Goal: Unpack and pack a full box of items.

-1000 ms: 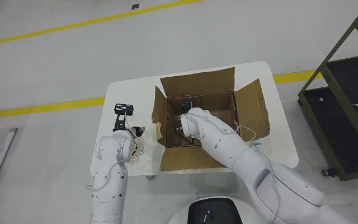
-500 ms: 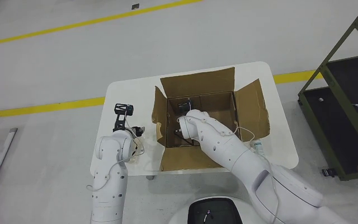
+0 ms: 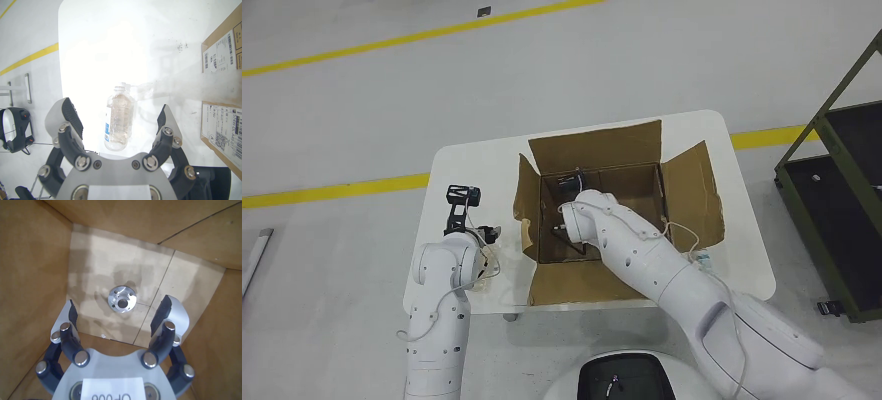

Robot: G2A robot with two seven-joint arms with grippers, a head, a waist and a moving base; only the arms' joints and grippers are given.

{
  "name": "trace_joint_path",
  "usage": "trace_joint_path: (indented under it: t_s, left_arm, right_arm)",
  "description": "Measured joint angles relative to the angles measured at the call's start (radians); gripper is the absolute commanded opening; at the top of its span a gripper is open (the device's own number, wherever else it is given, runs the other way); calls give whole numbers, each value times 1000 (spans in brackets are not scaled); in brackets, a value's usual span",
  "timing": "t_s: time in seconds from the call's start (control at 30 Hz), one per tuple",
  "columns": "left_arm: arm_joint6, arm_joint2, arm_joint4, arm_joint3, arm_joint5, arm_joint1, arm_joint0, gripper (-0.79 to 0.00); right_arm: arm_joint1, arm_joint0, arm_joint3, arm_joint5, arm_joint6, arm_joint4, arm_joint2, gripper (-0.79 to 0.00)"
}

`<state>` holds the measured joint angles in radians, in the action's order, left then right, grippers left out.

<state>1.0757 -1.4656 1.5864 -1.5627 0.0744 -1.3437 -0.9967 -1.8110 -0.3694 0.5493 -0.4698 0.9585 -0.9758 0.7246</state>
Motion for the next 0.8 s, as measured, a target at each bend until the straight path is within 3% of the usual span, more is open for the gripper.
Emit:
trace_joint_path:
  t_s: [0.03,0.1,0.13,0.33,0.8]
  left_arm:
    - [0,0,0,0,0,0,0,0]
    - [0,0,0,0,0,0,0,0]
    - [0,0,0,0,0,0,0,0]
    - [0,0,0,0,0,0,0,0]
    - [0,0,0,0,0,0,0,0]
  right_arm:
    - [0,3,-3,3,13,-6,-1,0]
    - [-1,11,-11,11,35,-7,2,-252]
    - [-2,14,-16,14,42,-7,4,-314]
    - [-11,28,-61,39,50,-5,9,-376]
    - [-37,42,-177,85,-35,25,27,-376]
